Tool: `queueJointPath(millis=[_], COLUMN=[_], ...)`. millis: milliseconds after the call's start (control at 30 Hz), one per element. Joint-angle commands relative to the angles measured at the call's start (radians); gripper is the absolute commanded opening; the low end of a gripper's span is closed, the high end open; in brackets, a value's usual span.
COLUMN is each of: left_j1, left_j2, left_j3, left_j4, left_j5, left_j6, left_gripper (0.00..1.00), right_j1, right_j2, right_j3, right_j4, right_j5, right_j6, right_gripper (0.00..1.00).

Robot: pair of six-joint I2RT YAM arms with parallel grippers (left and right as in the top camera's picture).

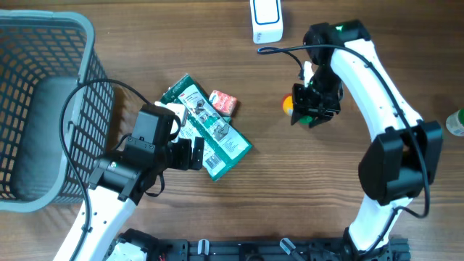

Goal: Scan the item barcode

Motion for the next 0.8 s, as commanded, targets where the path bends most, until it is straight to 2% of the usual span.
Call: queueJointPath(millis=[0,167,367,467,533,767], left_j1=[0.006,0.006,0.006,0.006,0.006,0.006], left_j2=[0.000,0.000,0.000,0.000,0.000,0.000], left_j3=[-0.003,-0.003,-0.003,-0.003,-0.003,-0.003], left_j4=[-0.001,-0.001,-0.001,-0.001,-0.001,-0.001], left_j5=[0.015,0.015,0.015,0.015,0.015,0.015], left_j6=[0.016,0.016,0.016,0.016,0.016,0.016], left_gripper=[1.00,1.00,1.00,1.00,1.00,1.00], right_j1=[0.002,0.002,0.002,0.002,0.002,0.002], right_j2=[-0.087,-0.140,-0.203,-0.231,-0.250,-0.264], right_j3=[-0.012,-0.154,-0.409,-0.469,-0.470,-0.470], right_j4=[0.001,0.001,-0.002,-0.002,-0.002,-0.002], right_j5=[-0.116,-0.166,-0.233,-0.280,-0.283,-0.215], right_j6=[-0.005,0.032,0.029,0.029,0.029,0.077], right_gripper=[0.40,0.38,0.28,0.27,0.29,0.48])
